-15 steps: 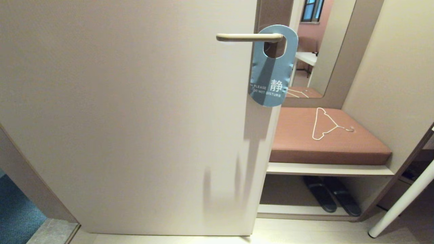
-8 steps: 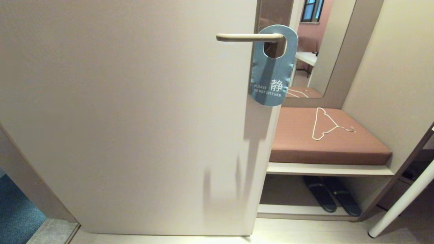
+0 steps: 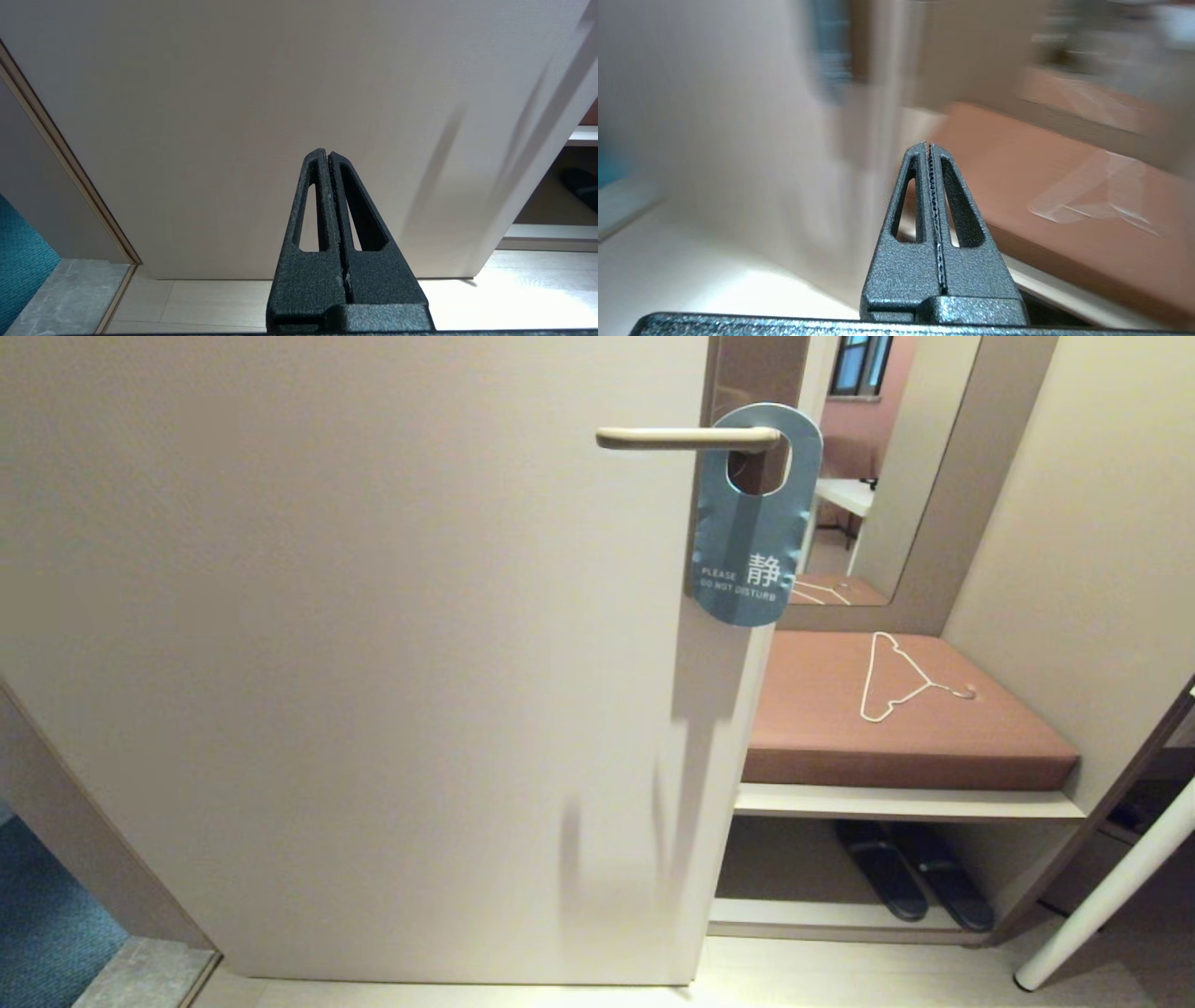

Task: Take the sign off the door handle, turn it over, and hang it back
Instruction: Take down the sign

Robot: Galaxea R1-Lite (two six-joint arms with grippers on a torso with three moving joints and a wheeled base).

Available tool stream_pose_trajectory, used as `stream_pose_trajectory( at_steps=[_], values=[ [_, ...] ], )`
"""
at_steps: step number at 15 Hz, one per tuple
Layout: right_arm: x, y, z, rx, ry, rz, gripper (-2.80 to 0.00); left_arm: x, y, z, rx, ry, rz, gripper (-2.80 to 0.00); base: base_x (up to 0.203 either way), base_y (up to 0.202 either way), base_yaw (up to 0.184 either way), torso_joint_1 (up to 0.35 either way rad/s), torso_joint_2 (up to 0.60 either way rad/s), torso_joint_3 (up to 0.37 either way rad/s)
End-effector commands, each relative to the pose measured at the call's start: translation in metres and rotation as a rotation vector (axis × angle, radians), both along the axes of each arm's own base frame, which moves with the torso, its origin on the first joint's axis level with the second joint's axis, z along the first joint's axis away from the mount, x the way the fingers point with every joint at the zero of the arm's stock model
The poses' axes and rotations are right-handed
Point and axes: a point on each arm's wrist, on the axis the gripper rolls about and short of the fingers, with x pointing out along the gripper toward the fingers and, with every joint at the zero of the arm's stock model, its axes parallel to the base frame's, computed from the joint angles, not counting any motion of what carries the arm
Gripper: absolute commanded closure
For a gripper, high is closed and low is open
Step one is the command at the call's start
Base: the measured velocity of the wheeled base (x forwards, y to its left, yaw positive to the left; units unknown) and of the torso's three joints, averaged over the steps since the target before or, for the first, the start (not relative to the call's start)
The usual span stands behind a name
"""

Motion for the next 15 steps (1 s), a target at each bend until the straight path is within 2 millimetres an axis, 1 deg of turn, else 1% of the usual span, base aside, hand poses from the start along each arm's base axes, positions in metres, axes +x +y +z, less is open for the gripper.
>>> stream_pose_trajectory(
  at_steps=[1, 3, 5, 10, 14, 15],
  values=[
    [0.03, 0.004, -0.008, 0.013, 0.077, 0.148, 0.0, 0.0, 0.0, 0.0, 0.0, 0.0, 0.001, 0.0, 0.0, 0.0, 0.0, 0.0, 0.0, 0.0],
    [0.044, 0.007, -0.006, 0.027, 0.094, 0.264, 0.0, 0.0, 0.0, 0.0, 0.0, 0.0, 0.001, 0.0, 0.0, 0.0, 0.0, 0.0, 0.0, 0.0],
    [0.056, 0.01, -0.006, 0.036, 0.109, 0.336, 0.0, 0.0, 0.0, 0.0, 0.0, 0.0, 0.001, 0.0, 0.0, 0.0, 0.0, 0.0, 0.0, 0.0],
    [0.086, 0.02, -0.021, 0.045, 0.19, 0.384, 0.0, 0.0, 0.0, 0.0, 0.0, 0.0, 0.001, 0.0, 0.0, 0.0, 0.0, 0.0, 0.0, 0.0],
    [0.108, 0.024, -0.03, 0.047, 0.195, 0.395, 0.0, 0.0, 0.0, 0.0, 0.0, 0.0, 0.001, 0.0, 0.0, 0.0, 0.0, 0.0, 0.0, 0.0],
    [0.111, 0.025, -0.032, 0.047, 0.198, 0.395, -2.8, 0.0, 0.0, 0.0, 0.0, 0.0, 0.001, 0.0, 0.0, 0.0, 0.0, 0.0, 0.0, 0.0]
  ],
)
